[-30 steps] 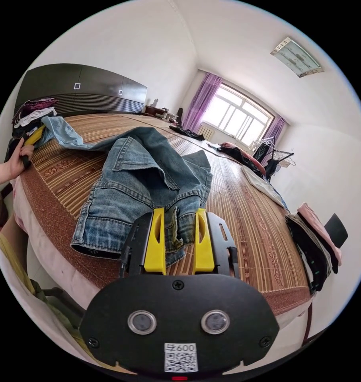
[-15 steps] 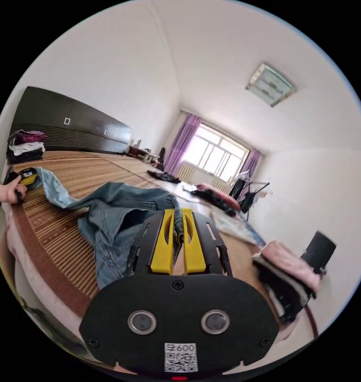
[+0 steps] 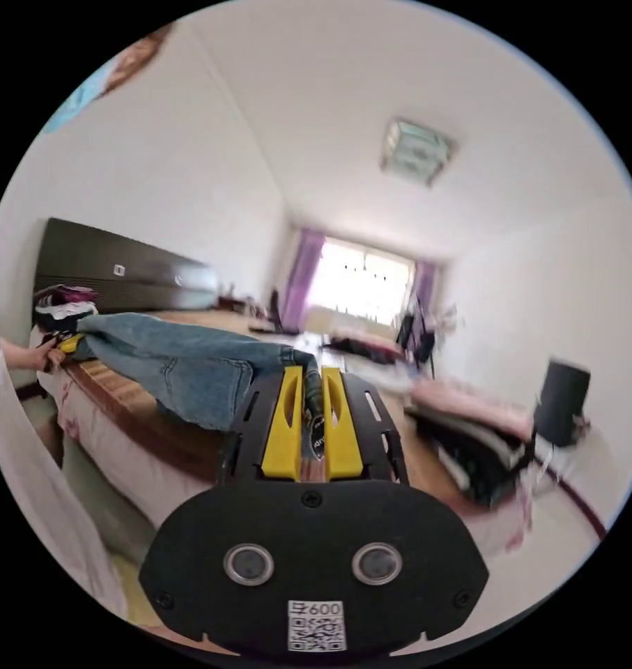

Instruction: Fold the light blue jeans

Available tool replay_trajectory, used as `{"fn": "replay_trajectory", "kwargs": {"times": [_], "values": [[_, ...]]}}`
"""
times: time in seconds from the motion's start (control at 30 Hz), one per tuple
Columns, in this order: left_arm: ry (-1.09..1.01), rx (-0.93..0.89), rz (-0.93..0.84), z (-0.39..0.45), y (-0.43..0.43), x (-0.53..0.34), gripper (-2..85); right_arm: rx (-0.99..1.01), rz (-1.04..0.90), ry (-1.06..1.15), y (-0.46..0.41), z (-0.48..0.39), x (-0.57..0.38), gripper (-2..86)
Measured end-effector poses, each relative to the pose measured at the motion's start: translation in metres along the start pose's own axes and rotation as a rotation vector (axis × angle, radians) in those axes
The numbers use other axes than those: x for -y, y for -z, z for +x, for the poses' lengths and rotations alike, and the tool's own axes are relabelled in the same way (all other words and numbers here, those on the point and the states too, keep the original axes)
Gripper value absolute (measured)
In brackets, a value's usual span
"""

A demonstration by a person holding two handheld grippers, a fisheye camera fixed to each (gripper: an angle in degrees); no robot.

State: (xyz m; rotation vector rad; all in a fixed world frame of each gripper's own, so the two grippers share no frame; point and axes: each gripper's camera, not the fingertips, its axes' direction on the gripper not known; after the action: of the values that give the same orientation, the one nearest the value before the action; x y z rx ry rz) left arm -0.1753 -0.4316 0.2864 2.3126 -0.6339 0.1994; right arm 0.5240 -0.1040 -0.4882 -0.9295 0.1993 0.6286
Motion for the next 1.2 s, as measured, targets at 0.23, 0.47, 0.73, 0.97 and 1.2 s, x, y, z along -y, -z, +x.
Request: {"fn": "replay_trajectory", "kwargs": {"times": [0.23, 0.47, 0.73, 0.97, 1.2], "values": [[-0.041, 0.169, 0.319, 0.031, 0.03, -0.037, 10.3, -0.055, 0.059, -0.252, 0.051, 0.0, -0.008, 6.3], [-0.154, 0.35, 0.212, 0.067, -0.037, -0.07, 9.1, 0.292, 0.229, -0.338, 0.112, 0.023, 0.032, 9.1], [-0.275, 0.215, 0.142, 0.064, -0.168, -0.104, 8.4, 0.053, -0.063, -0.175, 0.148, -0.001, 0.071, 8.5], [-0.274, 0.39, 0.019, 0.027, -0.244, -0.122, 7.5, 0.118, 0.019, -0.481, 0.197, 0.05, 0.051, 6.4], [-0.237, 0.439, 0.059, -0.03, -0.256, -0.145, 3.4, 0.073, 0.206, -0.816, 0.257, 0.076, 0.052, -0.4]]}}
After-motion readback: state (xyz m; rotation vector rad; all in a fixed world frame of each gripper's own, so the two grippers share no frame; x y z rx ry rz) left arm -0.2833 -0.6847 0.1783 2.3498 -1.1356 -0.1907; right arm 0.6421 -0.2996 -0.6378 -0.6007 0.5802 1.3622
